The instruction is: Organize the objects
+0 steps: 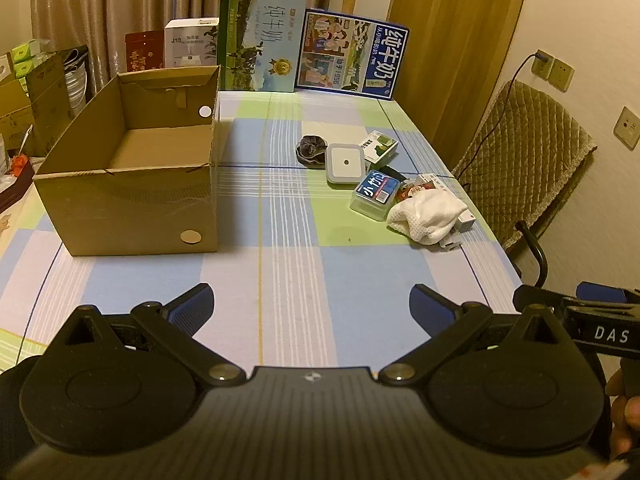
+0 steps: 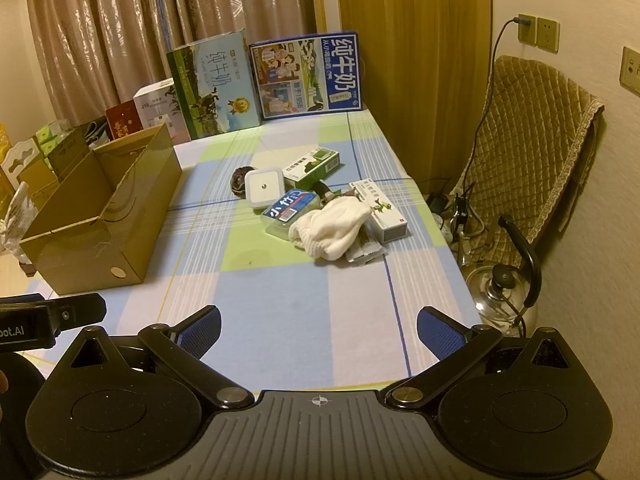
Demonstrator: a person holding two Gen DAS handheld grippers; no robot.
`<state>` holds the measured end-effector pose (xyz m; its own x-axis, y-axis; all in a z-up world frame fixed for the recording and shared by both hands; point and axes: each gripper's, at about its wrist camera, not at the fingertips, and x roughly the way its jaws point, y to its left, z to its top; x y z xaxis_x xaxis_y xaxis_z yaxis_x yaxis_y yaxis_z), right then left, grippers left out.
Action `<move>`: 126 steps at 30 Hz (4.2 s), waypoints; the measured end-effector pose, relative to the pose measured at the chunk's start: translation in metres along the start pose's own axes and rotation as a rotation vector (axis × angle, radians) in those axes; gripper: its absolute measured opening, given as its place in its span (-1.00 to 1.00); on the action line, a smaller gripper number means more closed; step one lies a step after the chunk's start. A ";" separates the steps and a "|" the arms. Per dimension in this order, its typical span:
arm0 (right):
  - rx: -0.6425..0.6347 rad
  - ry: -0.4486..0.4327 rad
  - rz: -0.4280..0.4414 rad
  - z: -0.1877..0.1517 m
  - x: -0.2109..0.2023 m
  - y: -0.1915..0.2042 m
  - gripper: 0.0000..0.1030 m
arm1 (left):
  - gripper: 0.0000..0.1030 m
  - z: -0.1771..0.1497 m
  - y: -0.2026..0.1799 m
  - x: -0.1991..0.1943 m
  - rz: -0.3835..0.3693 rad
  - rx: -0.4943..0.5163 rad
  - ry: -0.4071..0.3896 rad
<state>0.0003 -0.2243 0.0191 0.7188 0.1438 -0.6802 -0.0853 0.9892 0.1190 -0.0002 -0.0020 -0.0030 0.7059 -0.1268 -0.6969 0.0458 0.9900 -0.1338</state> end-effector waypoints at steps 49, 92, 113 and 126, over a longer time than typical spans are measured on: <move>0.039 -0.018 -0.005 0.017 0.007 -0.022 0.97 | 0.98 0.012 -0.006 0.019 -0.016 0.042 0.020; -0.386 0.031 0.152 0.068 0.221 -0.045 -0.22 | 0.89 0.070 -0.034 0.239 -0.151 0.367 0.073; -0.271 0.041 0.164 0.073 0.202 -0.061 -0.71 | 0.00 0.089 -0.067 0.290 -0.268 0.407 0.069; -0.294 0.055 0.207 0.058 0.194 -0.048 0.54 | 0.01 0.041 -0.018 0.211 -0.163 0.348 0.087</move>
<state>0.1839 -0.2453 -0.0764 0.6281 0.3349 -0.7023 -0.4255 0.9035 0.0503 0.1764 -0.0441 -0.1185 0.6075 -0.2740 -0.7456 0.3995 0.9167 -0.0113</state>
